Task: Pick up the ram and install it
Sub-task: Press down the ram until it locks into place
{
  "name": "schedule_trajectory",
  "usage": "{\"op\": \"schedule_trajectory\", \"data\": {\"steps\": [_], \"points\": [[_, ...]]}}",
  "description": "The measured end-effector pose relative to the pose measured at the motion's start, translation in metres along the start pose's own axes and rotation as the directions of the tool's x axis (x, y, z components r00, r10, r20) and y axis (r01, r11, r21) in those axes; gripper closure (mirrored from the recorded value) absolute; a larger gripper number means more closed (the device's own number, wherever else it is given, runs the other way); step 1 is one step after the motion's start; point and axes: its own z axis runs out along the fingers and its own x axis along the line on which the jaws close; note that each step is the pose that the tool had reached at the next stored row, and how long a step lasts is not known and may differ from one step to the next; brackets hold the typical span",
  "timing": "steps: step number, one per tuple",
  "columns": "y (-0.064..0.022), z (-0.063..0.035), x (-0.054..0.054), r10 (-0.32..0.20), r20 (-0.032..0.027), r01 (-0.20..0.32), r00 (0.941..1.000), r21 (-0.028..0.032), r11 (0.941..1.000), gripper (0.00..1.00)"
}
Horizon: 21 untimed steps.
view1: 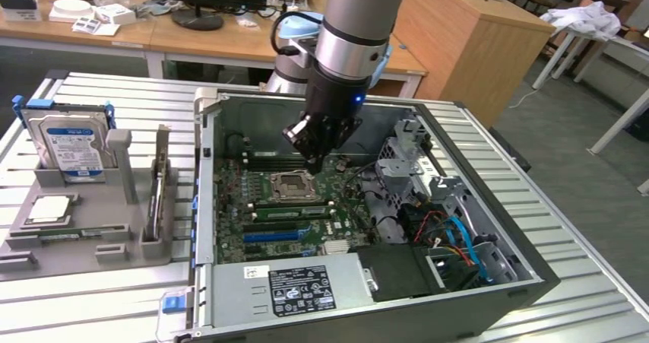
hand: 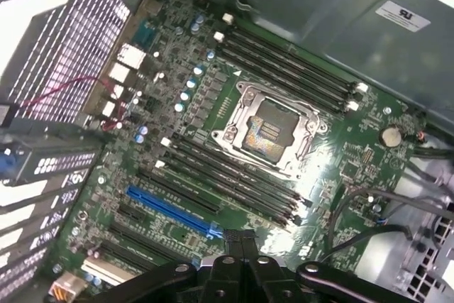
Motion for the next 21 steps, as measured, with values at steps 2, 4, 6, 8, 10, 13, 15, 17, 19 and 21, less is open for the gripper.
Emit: {"op": "schedule_trajectory", "data": {"steps": [2, 4, 6, 8, 10, 13, 15, 17, 19, 21], "points": [[0.0, 0.0001, 0.0, 0.024, -0.0016, -0.024, 0.9997, -0.001, 0.9997, 0.89], [0.0, 0.0001, 0.0, 0.048, -0.0033, -0.048, 0.9989, -0.0019, 0.9989, 0.89], [0.0, 0.0002, 0.0, 0.071, -0.005, -0.071, 0.9974, -0.0028, 0.9975, 0.89], [0.0, 0.0003, 0.0, 0.096, -0.007, -0.096, 0.9954, -0.0038, 0.9954, 0.89], [0.0, 0.0004, 0.0001, 0.12, -0.0081, -0.12, 0.9927, -0.0044, 0.9927, 0.89], [0.0, 0.0006, 0.0, 0.162, -0.0072, -0.162, 0.9868, -0.0045, 0.9868, 0.89], [0.0, 0.0008, 0.0, 0.192, -0.0061, -0.192, 0.9814, -0.0045, 0.9814, 0.89], [0.0, 0.0009, 0.0001, 0.221, -0.0051, -0.221, 0.9753, -0.0045, 0.9753, 0.89], [0.0, 0.0011, 0.0001, 0.25, -0.0041, -0.25, 0.9683, -0.0046, 0.9683, 0.89], [0.0, 0.0013, 0.0001, 0.278, -0.0031, -0.278, 0.9605, -0.0047, 0.9605, 0.89]]}}
